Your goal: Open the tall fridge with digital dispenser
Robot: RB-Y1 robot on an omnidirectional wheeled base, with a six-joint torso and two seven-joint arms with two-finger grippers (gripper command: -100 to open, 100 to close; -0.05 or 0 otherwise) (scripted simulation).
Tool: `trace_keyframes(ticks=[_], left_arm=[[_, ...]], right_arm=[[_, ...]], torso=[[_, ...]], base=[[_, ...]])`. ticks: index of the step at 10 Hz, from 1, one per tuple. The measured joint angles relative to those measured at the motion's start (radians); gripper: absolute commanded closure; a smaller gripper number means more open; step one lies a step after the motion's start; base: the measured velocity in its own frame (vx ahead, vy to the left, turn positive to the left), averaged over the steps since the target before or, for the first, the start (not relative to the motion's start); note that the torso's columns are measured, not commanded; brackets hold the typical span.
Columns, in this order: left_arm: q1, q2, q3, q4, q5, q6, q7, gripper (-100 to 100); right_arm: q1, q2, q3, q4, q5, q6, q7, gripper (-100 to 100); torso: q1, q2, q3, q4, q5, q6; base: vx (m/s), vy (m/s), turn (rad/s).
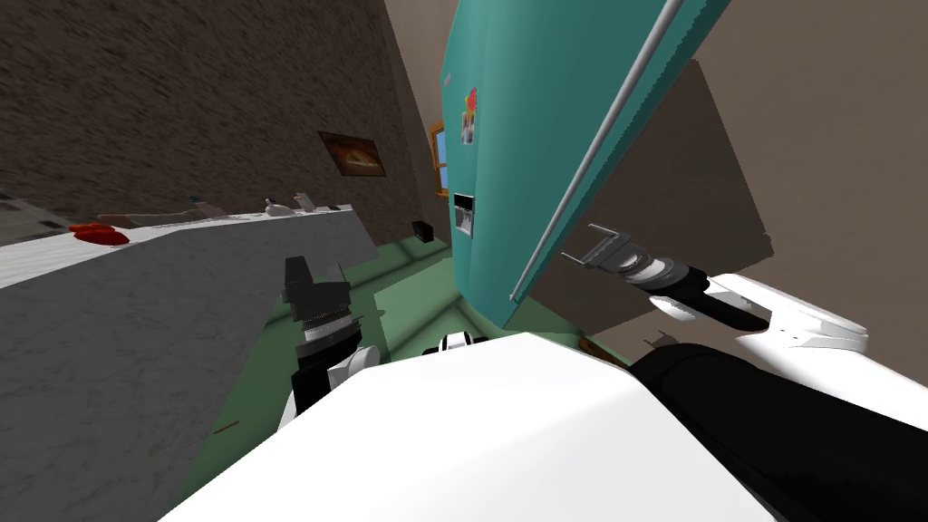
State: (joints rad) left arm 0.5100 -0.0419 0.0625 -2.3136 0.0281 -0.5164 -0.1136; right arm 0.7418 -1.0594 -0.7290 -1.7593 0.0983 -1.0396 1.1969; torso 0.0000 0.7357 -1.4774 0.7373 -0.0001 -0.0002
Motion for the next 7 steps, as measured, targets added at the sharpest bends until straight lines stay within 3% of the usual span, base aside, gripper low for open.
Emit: trace_keyframes(ticks=[7], left_arm=[[0.000,0.000,0.000,0.000,0.000,0.000,0.000,0]], right_arm=[[0.056,-0.160,-0.127,0.138,0.004,-0.056,0.164,-100]], torso=[[0.001,0.003,0.002,0.001,0.000,0.000]], base=[[0.115,0.006,-0.043]])
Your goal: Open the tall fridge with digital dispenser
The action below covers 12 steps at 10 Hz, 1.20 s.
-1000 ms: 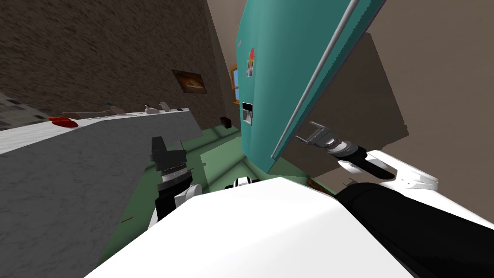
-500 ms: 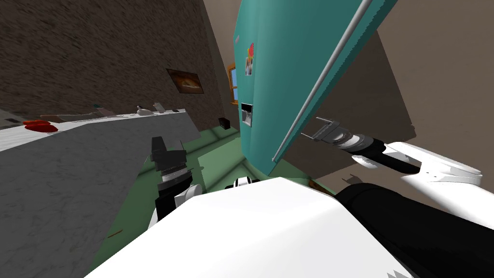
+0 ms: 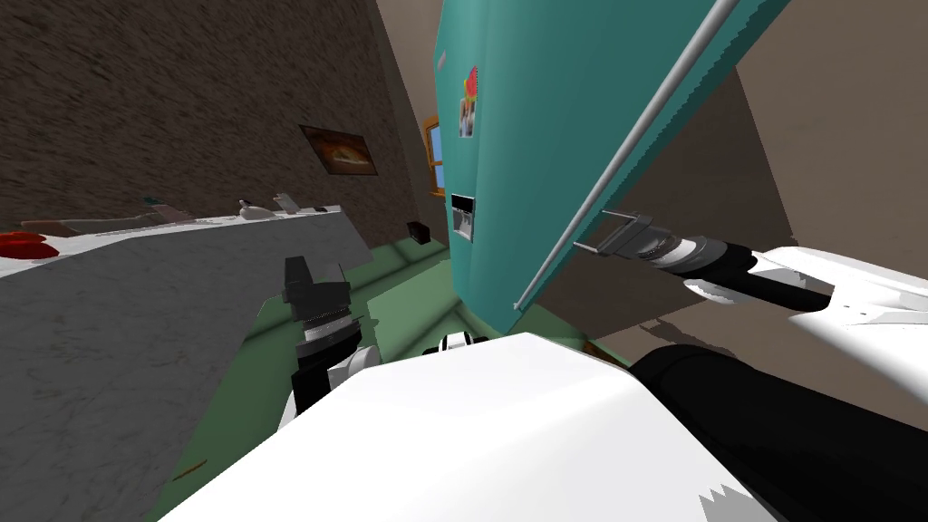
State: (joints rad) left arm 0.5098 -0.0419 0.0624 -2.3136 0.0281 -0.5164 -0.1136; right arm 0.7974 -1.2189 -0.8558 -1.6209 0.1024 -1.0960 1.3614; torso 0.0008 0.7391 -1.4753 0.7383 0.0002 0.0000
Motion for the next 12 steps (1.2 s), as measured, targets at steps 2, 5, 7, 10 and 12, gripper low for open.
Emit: trace_keyframes(ticks=[2,5,7,10,12], left_arm=[[0.000,0.000,0.000,0.000,0.000,0.000,0.000,0],[0.000,0.000,0.000,0.000,0.000,0.000,0.000,0],[0.000,0.000,0.000,0.000,0.000,0.000,0.000,0],[0.000,-0.001,-0.001,0.000,0.000,0.000,0.000,0],[0.000,0.000,0.000,0.000,0.000,0.000,0.000,0]], right_arm=[[0.014,-0.040,-0.028,0.036,0.002,-0.019,0.042,-100],[0.021,-0.056,-0.042,0.048,0.003,-0.028,0.063,100],[0.021,-0.057,-0.047,0.056,0.007,-0.021,0.060,100],[0.022,-0.050,-0.056,0.072,0.023,0.021,0.053,100],[0.020,-0.051,-0.051,0.094,0.035,0.042,0.047,100]], torso=[[-0.001,-0.001,-0.001,0.000,0.000,0.000],[-0.002,0.000,0.000,0.000,0.000,-0.001],[0.005,0.000,0.000,0.000,0.001,0.000],[0.010,-0.004,-0.003,-0.002,0.004,-0.004],[0.000,-0.007,-0.006,-0.001,0.004,-0.007]], base=[[0.105,0.017,-0.036],[0.017,0.005,-0.006],[-0.010,0.203,-0.087],[-0.027,0.335,-0.065],[-0.062,0.261,-0.052]])
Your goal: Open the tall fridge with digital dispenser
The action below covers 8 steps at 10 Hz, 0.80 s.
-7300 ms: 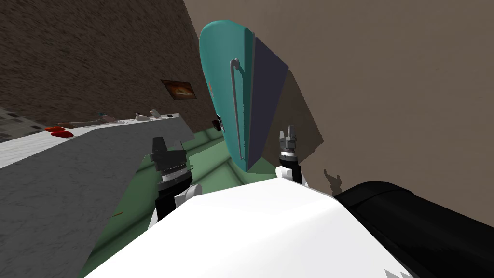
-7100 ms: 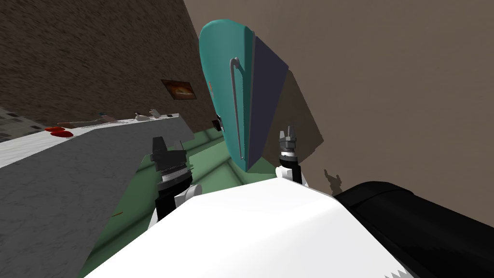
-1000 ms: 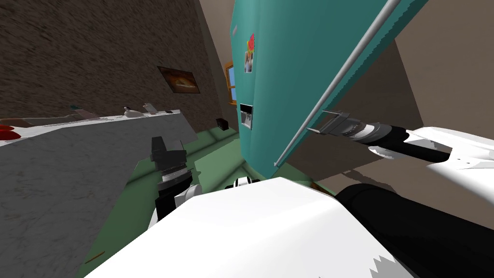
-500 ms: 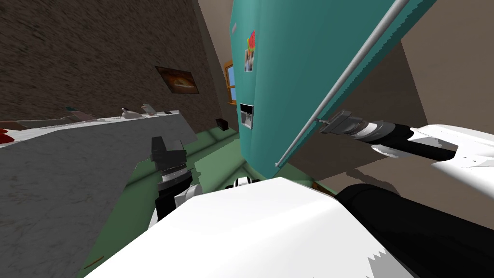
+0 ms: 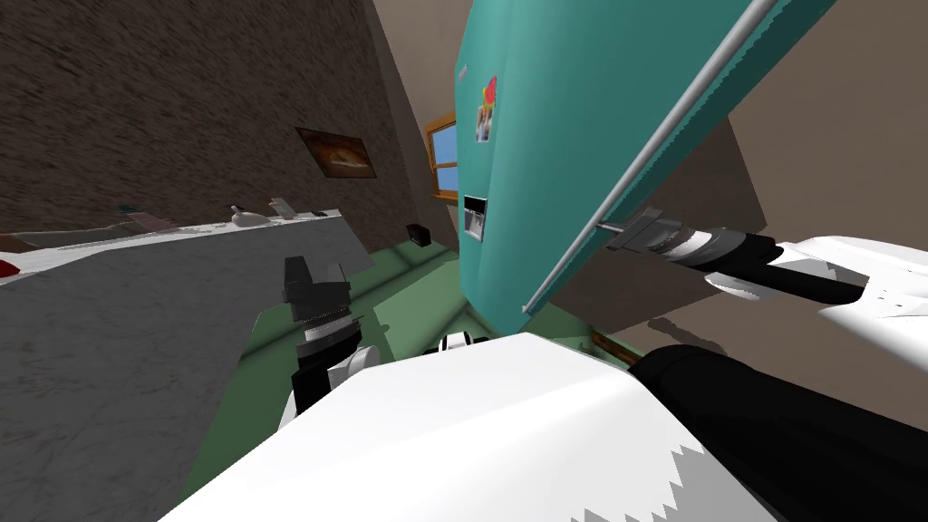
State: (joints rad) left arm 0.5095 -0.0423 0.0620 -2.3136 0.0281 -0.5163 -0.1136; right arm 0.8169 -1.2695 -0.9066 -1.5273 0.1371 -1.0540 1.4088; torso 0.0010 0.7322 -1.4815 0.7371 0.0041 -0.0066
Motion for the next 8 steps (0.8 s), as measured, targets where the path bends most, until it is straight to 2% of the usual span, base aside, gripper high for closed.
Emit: trace_keyframes(ticks=[3,5,8], left_arm=[[0.000,0.000,0.000,0.000,0.000,0.000,0.000,0],[0.000,0.000,0.000,0.000,0.000,0.000,0.000,0],[0.000,0.000,0.000,0.000,0.000,0.000,0.000,0]], right_arm=[[-0.011,-0.008,-0.009,0.035,0.017,0.046,-0.009,100],[-0.011,-0.001,-0.009,0.041,0.027,0.074,-0.013,100],[-0.010,0.002,-0.022,0.061,0.043,0.109,-0.022,100]], torso=[[0.007,0.001,0.003,0.000,0.000,0.004],[0.001,0.004,0.004,0.001,-0.001,0.003],[0.001,0.006,0.006,0.002,-0.002,0.005]], base=[[-0.046,0.314,-0.068],[-0.046,0.285,-0.059],[-0.028,0.222,-0.034]])
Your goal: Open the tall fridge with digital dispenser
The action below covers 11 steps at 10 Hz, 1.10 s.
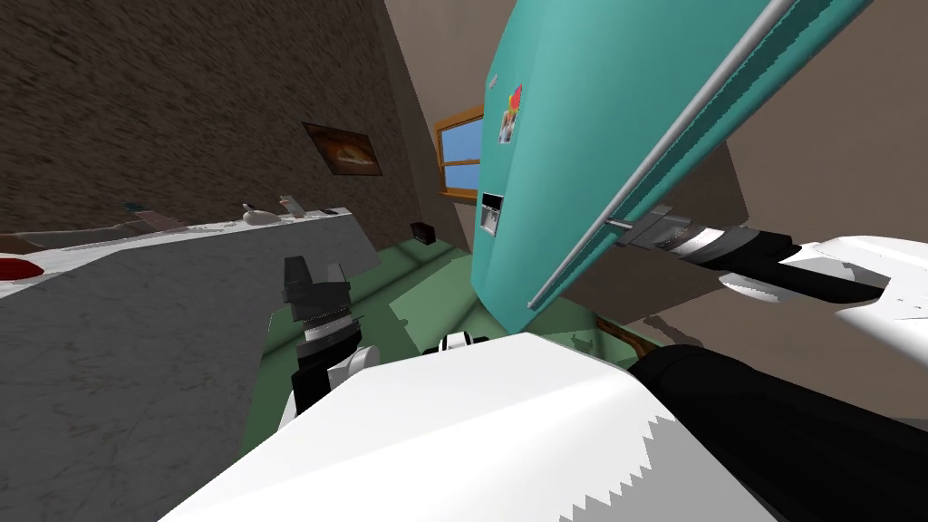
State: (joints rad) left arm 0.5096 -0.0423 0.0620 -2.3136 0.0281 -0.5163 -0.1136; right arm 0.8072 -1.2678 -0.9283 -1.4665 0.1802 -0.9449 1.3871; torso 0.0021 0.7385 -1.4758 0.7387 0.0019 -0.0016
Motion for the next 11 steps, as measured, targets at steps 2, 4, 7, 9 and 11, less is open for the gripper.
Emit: trace_keyframes(ticks=[2,4,7,9,11], left_arm=[[0.000,0.000,0.000,0.000,0.000,0.000,0.000,0],[0.000,0.001,0.001,0.000,0.000,0.000,0.000,0],[0.000,0.001,0.000,0.000,0.000,0.000,0.000,0],[0.000,0.000,0.000,0.000,0.000,0.000,0.000,0],[0.000,0.000,0.000,0.000,0.000,0.000,0.000,0]], right_arm=[[0.006,-0.019,-0.008,0.003,-0.001,0.004,-0.011,-100],[0.018,-0.059,-0.038,0.001,-0.005,0.012,-0.038,-100],[0.027,-0.125,-0.071,0.020,-0.014,0.016,-0.074,-100],[0.037,-0.164,-0.093,0.012,-0.019,0.031,-0.099,-100],[0.048,-0.200,-0.120,0.015,-0.022,0.036,-0.126,-100]], torso=[[-0.011,-0.001,-0.001,0.000,-0.003,0.001],[-0.007,-0.002,-0.001,-0.001,-0.003,0.001],[0.000,-0.001,0.000,-0.001,-0.001,0.002],[0.000,0.001,0.001,0.000,-0.001,0.001],[-0.001,0.000,0.000,-0.001,-0.001,0.001]], base=[[-0.017,-0.005,-0.077],[-0.013,-0.049,-0.044],[-0.010,-0.038,-0.066],[-0.018,-0.029,-0.041],[-0.015,-0.023,-0.053]])
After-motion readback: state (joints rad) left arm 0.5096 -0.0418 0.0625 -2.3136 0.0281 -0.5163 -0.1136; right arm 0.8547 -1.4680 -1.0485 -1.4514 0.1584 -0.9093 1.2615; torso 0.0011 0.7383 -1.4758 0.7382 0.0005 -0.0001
